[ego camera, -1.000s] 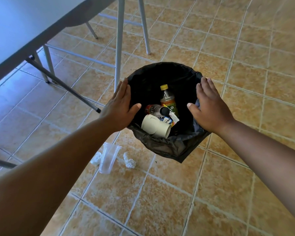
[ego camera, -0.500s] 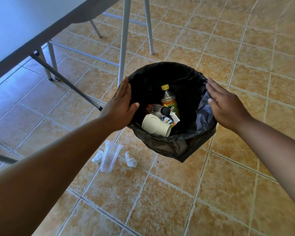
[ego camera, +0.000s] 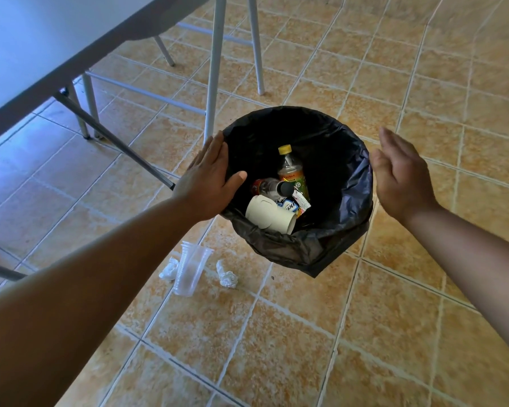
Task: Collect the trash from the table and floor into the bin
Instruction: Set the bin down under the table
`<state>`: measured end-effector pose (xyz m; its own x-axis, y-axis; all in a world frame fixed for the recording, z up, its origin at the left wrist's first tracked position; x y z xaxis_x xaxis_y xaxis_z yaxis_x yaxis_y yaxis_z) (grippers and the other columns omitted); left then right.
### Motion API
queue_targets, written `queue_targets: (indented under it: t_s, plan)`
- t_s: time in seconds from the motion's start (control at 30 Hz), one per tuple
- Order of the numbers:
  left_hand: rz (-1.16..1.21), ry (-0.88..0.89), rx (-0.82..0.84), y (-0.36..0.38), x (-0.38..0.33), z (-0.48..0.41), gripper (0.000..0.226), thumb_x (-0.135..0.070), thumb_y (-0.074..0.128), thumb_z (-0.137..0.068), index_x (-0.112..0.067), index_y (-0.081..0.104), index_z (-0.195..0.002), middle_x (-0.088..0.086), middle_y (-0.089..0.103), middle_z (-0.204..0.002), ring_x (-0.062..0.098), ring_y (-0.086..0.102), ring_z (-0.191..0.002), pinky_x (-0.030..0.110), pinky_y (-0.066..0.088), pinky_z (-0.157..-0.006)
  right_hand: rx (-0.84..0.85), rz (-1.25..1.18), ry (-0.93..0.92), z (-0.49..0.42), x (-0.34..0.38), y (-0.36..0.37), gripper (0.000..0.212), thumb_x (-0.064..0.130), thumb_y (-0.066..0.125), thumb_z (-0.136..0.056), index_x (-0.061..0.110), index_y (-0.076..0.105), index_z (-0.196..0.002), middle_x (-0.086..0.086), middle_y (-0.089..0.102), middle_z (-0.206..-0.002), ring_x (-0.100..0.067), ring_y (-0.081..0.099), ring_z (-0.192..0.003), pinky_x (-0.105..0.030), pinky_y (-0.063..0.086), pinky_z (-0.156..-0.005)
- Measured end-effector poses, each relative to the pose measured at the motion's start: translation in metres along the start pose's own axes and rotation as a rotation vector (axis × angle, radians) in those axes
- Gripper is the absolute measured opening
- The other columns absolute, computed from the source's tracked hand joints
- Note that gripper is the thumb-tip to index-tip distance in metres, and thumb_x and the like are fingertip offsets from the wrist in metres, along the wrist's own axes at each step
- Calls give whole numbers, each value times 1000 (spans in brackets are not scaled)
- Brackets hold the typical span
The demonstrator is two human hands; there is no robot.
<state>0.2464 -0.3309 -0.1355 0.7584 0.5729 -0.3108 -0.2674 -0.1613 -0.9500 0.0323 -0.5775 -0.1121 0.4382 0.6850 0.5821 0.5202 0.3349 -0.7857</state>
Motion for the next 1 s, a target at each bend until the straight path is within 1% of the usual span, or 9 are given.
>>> queue_targets:
  t_s: [0.07,0.13,0.2,0.27,0.47,0.67,0.8,0.9,1.0]
  plan:
    - [0,-24,-47,-8,-1,-2,79,-62,21,-95,-9,14,-153,6,0,-163,19,-6,-150,34,2,-118,72,65,-27,-10,19,8,67,54,30,-101,17,19,-155,-2,17,-163,-14,11,-150,-31,11,-118]
    - [16,-36,-73,-13,-5,-4,83,-67,17,-93,-10,15,-153,5,0,-163,19,-6,-150,33,1,-116,192,121,-70,-10,37,26,75,61,26,-98,17,11,-157,1,4,-165,-12,-2,-150,-31,3,-118]
    - [-6,-11,-57,-9,-11,-4,85,-67,17,-93,-8,13,-154,6,-3,-163,18,-7,-149,32,0,-117,300,222,-109,-4,45,42,84,67,20,-93,15,5,-157,0,-4,-165,-14,-11,-150,-34,0,-120]
    - [-34,7,-32,-3,-15,-2,85,-66,18,-94,-7,12,-154,6,-5,-163,18,-8,-149,32,0,-118,346,319,-122,0,41,48,87,68,15,-91,12,2,-156,-2,-8,-164,-15,-15,-149,-40,1,-122]
    - [-13,-24,-27,-1,-11,0,85,-66,19,-93,-7,9,-154,6,-6,-163,17,-8,-149,35,3,-120,333,285,-79,2,24,47,84,68,18,-94,16,-1,-156,3,-13,-164,-8,-19,-147,-37,2,-121]
    - [-6,-20,-19,2,-11,1,86,-66,20,-93,-7,9,-154,6,-6,-163,17,-10,-149,35,3,-121,311,275,-67,2,23,48,86,70,18,-93,15,1,-157,2,-12,-164,-9,-17,-148,-34,1,-119]
    - [-1,-16,-18,1,-12,0,85,-66,21,-93,-7,8,-154,5,-7,-163,17,-10,-149,35,3,-120,310,283,-72,1,24,48,87,70,19,-92,13,4,-156,1,-10,-164,-11,-15,-149,-36,3,-120]
    - [9,-16,-29,1,-12,0,84,-65,22,-94,-7,11,-154,4,-5,-163,16,-9,-149,34,3,-118,318,295,-72,1,24,49,87,70,19,-92,13,5,-156,0,-10,-164,-11,-15,-149,-37,3,-120]
    - [39,3,-69,-1,-11,1,79,-62,24,-96,-8,16,-153,4,0,-163,16,-5,-149,34,4,-118,329,305,-68,1,24,49,87,70,19,-92,13,4,-156,1,-12,-164,-11,-16,-149,-37,3,-120]
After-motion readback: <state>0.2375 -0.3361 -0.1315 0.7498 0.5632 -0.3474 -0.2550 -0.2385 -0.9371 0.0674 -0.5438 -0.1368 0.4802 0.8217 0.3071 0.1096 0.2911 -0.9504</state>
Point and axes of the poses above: each hand's wrist, its own z-axis away from the middle knuckle, its own y-axis out of the palm, x = y × z, the point moved 8 cm from there along -z, towards the middle knuckle
